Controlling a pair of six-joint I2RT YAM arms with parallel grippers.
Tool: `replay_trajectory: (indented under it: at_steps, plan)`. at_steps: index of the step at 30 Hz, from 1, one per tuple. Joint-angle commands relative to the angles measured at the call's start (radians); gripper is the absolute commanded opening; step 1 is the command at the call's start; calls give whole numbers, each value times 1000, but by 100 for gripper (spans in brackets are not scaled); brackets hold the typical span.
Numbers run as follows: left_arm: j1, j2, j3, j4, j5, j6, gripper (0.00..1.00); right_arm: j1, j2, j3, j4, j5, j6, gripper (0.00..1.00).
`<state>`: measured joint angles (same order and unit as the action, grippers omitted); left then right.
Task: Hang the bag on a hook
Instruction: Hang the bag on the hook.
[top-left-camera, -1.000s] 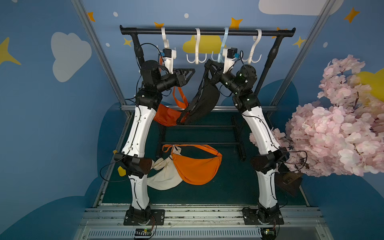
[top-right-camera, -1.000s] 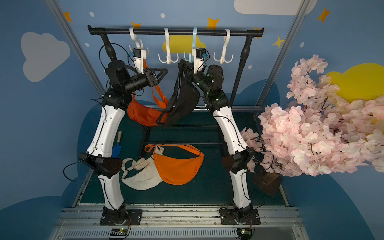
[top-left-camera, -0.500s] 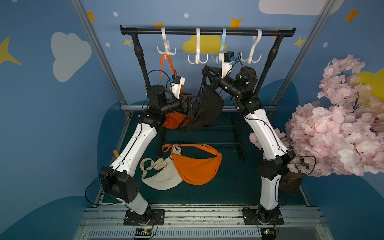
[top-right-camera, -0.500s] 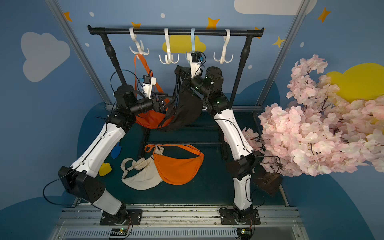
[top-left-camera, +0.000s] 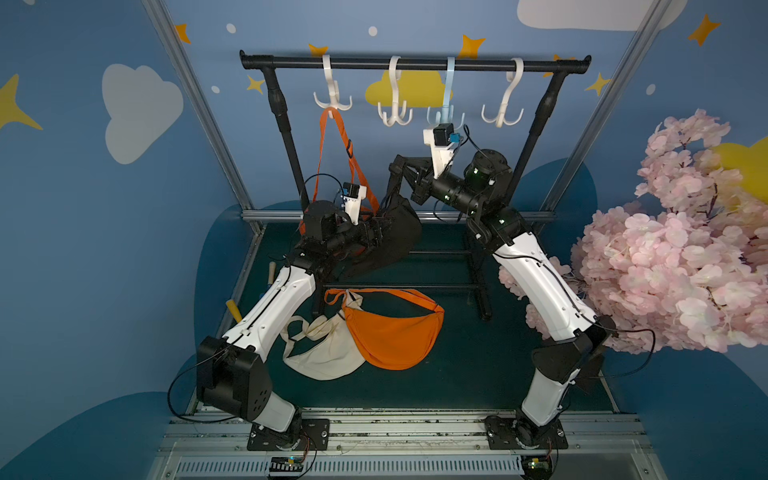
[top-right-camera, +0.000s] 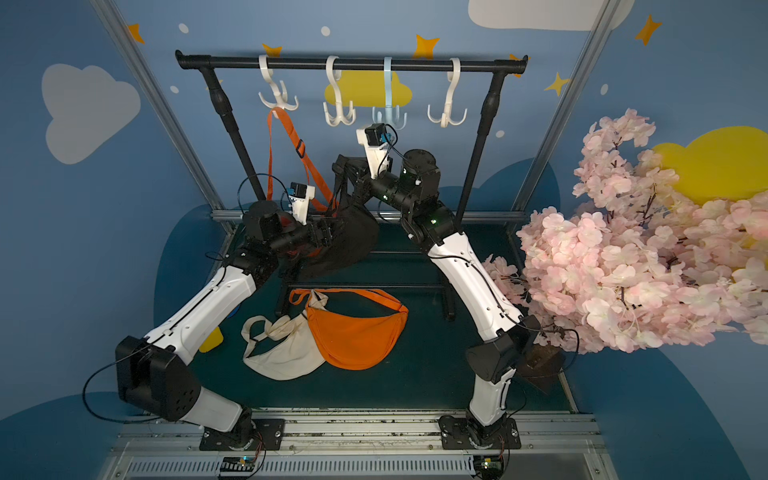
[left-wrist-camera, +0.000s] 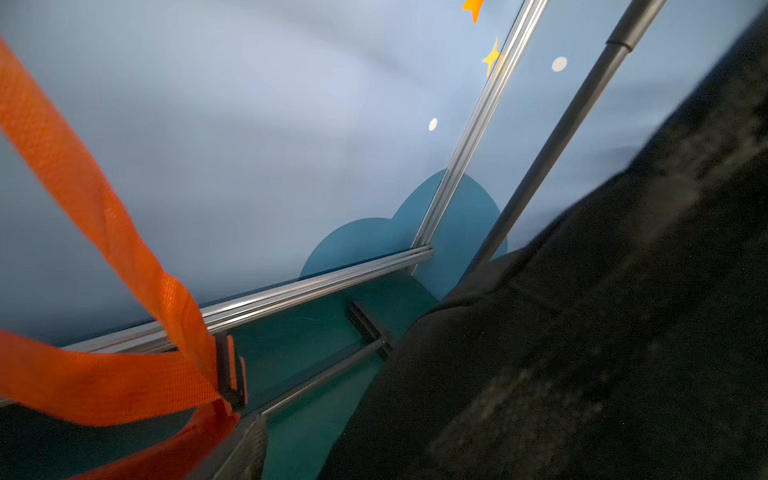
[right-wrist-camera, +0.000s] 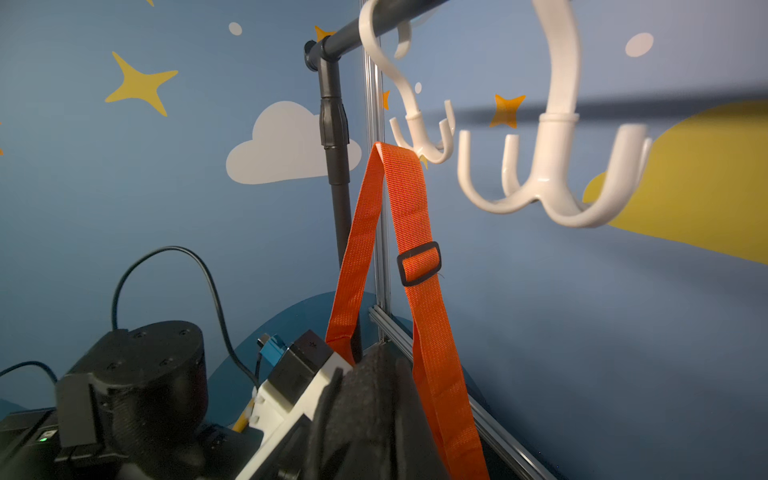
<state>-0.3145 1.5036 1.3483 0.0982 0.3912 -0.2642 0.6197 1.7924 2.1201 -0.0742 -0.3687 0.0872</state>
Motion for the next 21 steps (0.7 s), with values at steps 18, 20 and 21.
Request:
replay_trajectory:
  at_steps: [18, 20, 21]
  plan:
    - [33, -216, -234, 146, 122, 115, 89, 8, -141, -158, 33, -51, -21, 0]
    - [40, -229, -240, 143, 113, 121, 88, 8, -142, -159, 25, -58, -21, 0]
    - [44, -236, -240, 140, 111, 125, 87, 8, -143, -162, 23, -60, -21, 0]
